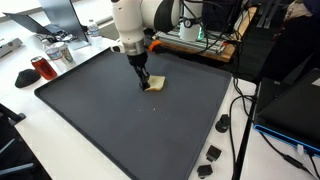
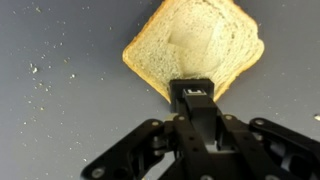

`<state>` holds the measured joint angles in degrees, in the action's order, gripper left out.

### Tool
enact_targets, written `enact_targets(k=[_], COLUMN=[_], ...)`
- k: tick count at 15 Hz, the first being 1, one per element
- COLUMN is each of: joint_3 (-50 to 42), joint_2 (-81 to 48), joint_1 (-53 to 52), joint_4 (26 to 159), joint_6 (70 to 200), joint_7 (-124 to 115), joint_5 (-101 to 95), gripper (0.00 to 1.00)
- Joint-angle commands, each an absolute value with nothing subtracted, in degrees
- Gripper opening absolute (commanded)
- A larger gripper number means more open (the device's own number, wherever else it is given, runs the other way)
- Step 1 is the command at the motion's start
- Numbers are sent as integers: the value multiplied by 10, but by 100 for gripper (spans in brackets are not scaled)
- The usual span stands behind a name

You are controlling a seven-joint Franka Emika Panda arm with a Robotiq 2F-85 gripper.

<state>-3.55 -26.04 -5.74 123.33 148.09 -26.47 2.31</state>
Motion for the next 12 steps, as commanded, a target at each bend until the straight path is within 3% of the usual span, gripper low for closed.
enact_targets(k=[1, 12], joint_3=[-53, -39], joint_2=[-331, -336], joint_1=[-86, -75], joint_4=[1188, 1185], joint_6=[1481, 1478], joint_7=[-307, -130], joint_5=[10, -102], gripper=[5, 5])
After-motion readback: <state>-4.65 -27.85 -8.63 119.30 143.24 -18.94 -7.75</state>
